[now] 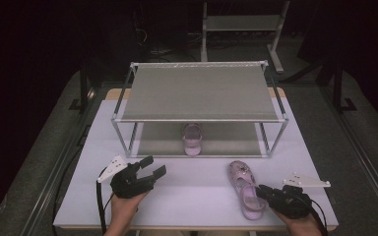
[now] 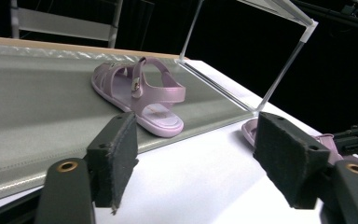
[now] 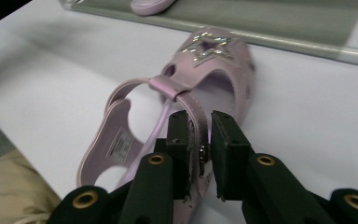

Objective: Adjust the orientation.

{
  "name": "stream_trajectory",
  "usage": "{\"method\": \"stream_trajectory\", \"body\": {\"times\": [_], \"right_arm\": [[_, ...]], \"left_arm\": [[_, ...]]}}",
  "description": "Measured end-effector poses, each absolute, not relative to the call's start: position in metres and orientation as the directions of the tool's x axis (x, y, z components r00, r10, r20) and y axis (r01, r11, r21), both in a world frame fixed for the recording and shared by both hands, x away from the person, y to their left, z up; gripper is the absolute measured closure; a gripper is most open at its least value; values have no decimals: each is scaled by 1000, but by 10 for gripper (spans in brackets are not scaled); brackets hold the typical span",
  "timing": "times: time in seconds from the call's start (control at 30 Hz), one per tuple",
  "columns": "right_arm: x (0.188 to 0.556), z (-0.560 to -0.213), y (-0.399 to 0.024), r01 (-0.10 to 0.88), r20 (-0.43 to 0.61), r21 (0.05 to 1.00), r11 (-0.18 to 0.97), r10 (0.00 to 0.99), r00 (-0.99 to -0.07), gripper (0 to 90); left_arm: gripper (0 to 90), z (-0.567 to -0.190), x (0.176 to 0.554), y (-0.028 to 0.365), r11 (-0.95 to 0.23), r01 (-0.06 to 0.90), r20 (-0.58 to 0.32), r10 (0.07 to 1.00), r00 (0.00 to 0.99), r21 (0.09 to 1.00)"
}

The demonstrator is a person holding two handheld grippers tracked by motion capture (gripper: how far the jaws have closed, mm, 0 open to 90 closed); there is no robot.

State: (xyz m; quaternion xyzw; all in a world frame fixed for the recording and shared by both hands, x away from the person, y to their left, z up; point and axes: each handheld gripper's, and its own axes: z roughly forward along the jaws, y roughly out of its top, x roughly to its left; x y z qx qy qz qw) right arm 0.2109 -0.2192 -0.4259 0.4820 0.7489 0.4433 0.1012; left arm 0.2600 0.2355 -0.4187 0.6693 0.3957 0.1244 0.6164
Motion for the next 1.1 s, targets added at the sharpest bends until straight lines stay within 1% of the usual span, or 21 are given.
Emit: {"method": "stream_trajectory", "body": {"times": [0.03, 0.27, 0.33, 0.4, 0.43, 0.63, 0.67, 0.73, 1.1], "right_arm": [[212, -426, -221, 653, 312, 749, 113, 809, -498, 792], [212, -425, -226, 660, 349, 749, 60, 811, -469, 820], [211, -425, -228, 664, 365, 746, 44, 807, -463, 823], [211, -424, -231, 662, 389, 750, 12, 801, -455, 829], [210, -423, -234, 666, 424, 745, -22, 787, -449, 830], [208, -418, -238, 656, 475, 751, -76, 752, -457, 830], [208, -416, -240, 642, 502, 758, -112, 729, -465, 830], [208, -413, -241, 629, 516, 766, -133, 711, -478, 830], [209, -408, -234, 623, 515, 772, -128, 699, -495, 829]], "left_arm": [[275, -419, 261, 236, 74, 380, -324, 685, 653, 922], [256, -418, 264, 240, 85, 382, -332, 689, 644, 920], [255, -418, 264, 242, 102, 388, -348, 682, 643, 916], [255, -417, 264, 244, 106, 384, -347, 684, 641, 917], [254, -416, 264, 246, 115, 381, -351, 685, 638, 917], [252, -415, 265, 249, 135, 380, -365, 677, 639, 915], [252, -415, 266, 249, 133, 377, -362, 678, 640, 917], [252, -415, 266, 249, 132, 375, -360, 679, 640, 917], [247, -413, 266, 250, 137, 371, -359, 681, 639, 919]]}}
